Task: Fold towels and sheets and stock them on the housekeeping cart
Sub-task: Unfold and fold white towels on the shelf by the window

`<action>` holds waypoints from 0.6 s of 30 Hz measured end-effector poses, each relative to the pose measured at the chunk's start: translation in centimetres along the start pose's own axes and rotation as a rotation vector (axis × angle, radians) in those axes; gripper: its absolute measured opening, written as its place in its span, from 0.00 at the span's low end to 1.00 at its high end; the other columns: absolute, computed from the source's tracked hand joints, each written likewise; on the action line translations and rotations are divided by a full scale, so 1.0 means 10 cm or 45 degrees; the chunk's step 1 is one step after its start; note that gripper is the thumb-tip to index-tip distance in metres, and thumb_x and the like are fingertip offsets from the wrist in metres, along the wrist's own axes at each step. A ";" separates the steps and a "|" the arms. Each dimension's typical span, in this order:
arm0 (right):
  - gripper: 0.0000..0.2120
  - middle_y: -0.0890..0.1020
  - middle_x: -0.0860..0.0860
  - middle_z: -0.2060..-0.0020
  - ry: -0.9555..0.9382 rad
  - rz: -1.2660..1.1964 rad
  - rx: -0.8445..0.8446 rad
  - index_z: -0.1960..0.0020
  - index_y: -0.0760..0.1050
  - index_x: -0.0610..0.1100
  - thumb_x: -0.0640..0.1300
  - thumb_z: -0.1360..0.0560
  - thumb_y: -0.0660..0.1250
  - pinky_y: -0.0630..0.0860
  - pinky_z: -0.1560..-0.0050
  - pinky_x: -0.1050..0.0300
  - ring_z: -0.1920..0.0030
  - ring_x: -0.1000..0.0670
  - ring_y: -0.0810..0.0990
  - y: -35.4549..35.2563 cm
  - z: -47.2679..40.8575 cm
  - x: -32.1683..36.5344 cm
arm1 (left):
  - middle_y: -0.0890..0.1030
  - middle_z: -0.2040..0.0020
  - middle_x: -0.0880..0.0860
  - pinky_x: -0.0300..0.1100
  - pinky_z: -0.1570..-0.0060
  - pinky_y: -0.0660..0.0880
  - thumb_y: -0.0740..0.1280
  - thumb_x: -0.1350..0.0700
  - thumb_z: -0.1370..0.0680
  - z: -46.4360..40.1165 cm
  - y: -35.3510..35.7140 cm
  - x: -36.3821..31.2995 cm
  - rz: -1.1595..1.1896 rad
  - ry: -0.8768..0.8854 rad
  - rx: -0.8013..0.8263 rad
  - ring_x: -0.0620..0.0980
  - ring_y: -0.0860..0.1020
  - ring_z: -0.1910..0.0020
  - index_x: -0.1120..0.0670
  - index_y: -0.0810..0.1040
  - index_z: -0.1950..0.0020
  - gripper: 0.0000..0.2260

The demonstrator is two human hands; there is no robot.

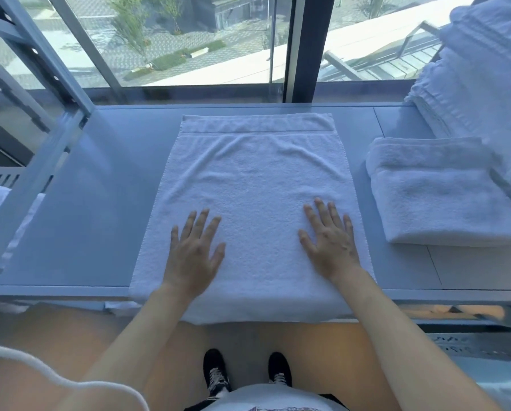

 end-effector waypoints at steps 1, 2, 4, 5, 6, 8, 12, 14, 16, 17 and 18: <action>0.32 0.47 0.55 0.16 -0.007 0.000 -0.001 0.16 0.51 0.55 0.62 0.17 0.51 0.43 0.19 0.39 0.17 0.49 0.43 0.01 0.00 -0.01 | 0.57 0.16 0.51 0.66 0.25 0.57 0.52 0.41 0.17 0.13 0.04 -0.08 0.015 0.043 0.023 0.55 0.55 0.17 0.48 0.62 0.18 0.28; 0.32 0.47 0.55 0.16 -0.012 -0.002 -0.004 0.16 0.52 0.54 0.62 0.17 0.51 0.43 0.19 0.39 0.17 0.48 0.43 0.02 0.00 -0.01 | 0.56 0.16 0.50 0.66 0.25 0.57 0.52 0.40 0.17 0.24 0.09 -0.14 0.013 0.067 0.062 0.54 0.54 0.17 0.47 0.61 0.18 0.28; 0.31 0.48 0.54 0.16 -0.018 -0.013 -0.011 0.16 0.52 0.54 0.61 0.17 0.53 0.43 0.19 0.39 0.17 0.48 0.44 0.02 -0.01 -0.02 | 0.51 0.15 0.47 0.65 0.23 0.53 0.49 0.38 0.17 0.42 0.20 -0.18 -0.028 0.048 0.139 0.52 0.49 0.16 0.44 0.57 0.17 0.28; 0.31 0.49 0.53 0.16 -0.015 -0.027 -0.013 0.16 0.53 0.52 0.59 0.17 0.54 0.43 0.20 0.38 0.17 0.47 0.45 0.01 0.00 -0.01 | 0.47 0.15 0.46 0.63 0.21 0.49 0.47 0.37 0.17 0.48 0.24 -0.18 -0.057 0.029 0.164 0.51 0.46 0.16 0.43 0.54 0.16 0.29; 0.31 0.50 0.52 0.16 -0.011 -0.044 -0.024 0.16 0.54 0.51 0.57 0.16 0.55 0.44 0.20 0.37 0.17 0.46 0.46 -0.01 0.03 0.03 | 0.45 0.15 0.44 0.62 0.20 0.46 0.45 0.37 0.17 0.51 0.27 -0.17 -0.088 0.019 0.175 0.49 0.43 0.16 0.42 0.51 0.16 0.29; 0.30 0.53 0.50 0.17 -0.063 -0.100 -0.068 0.17 0.56 0.47 0.53 0.17 0.58 0.46 0.21 0.34 0.17 0.46 0.48 -0.03 0.16 0.24 | 0.43 0.16 0.43 0.60 0.20 0.43 0.44 0.37 0.17 0.55 0.28 -0.16 -0.121 0.014 0.176 0.48 0.40 0.17 0.41 0.48 0.16 0.29; 0.30 0.52 0.53 0.17 -0.438 -0.225 0.110 0.17 0.55 0.49 0.54 0.17 0.56 0.47 0.20 0.37 0.17 0.50 0.47 0.23 0.54 1.11 | 0.43 0.16 0.43 0.59 0.20 0.43 0.45 0.36 0.18 0.55 0.27 -0.18 -0.080 0.001 0.163 0.47 0.40 0.17 0.42 0.48 0.16 0.31; 0.30 0.50 0.54 0.16 -0.503 -0.107 0.163 0.16 0.53 0.50 0.56 0.16 0.53 0.44 0.19 0.40 0.17 0.51 0.45 0.38 0.61 1.33 | 0.43 0.16 0.43 0.57 0.19 0.41 0.45 0.35 0.18 0.55 0.27 -0.15 -0.065 -0.011 0.164 0.45 0.40 0.17 0.45 0.47 0.15 0.33; 0.29 0.50 0.54 0.16 -0.428 -0.054 0.128 0.16 0.53 0.50 0.55 0.15 0.52 0.43 0.19 0.44 0.17 0.51 0.46 0.36 0.56 1.28 | 0.45 0.16 0.44 0.54 0.19 0.41 0.44 0.35 0.19 0.55 0.24 -0.10 -0.052 -0.016 0.158 0.45 0.41 0.17 0.47 0.48 0.15 0.34; 0.28 0.50 0.55 0.17 -0.382 -0.057 0.111 0.16 0.54 0.51 0.54 0.15 0.53 0.42 0.19 0.46 0.17 0.51 0.46 0.32 0.56 1.19 | 0.46 0.16 0.45 0.54 0.19 0.42 0.44 0.35 0.20 0.55 0.22 -0.06 -0.040 -0.012 0.157 0.46 0.43 0.17 0.47 0.50 0.15 0.35; 0.28 0.50 0.55 0.17 -0.346 -0.052 0.095 0.16 0.54 0.52 0.54 0.15 0.54 0.43 0.19 0.47 0.17 0.51 0.47 0.29 0.59 1.06 | 0.48 0.16 0.46 0.54 0.19 0.43 0.45 0.35 0.20 0.56 0.19 -0.01 -0.029 -0.014 0.145 0.48 0.46 0.16 0.48 0.52 0.15 0.34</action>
Point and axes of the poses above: each hand's wrist, its own z-axis away from the middle knuckle, its own y-axis out of the palm, x = y × z, the point moved 5 cm from there along -z, towards the middle knuckle
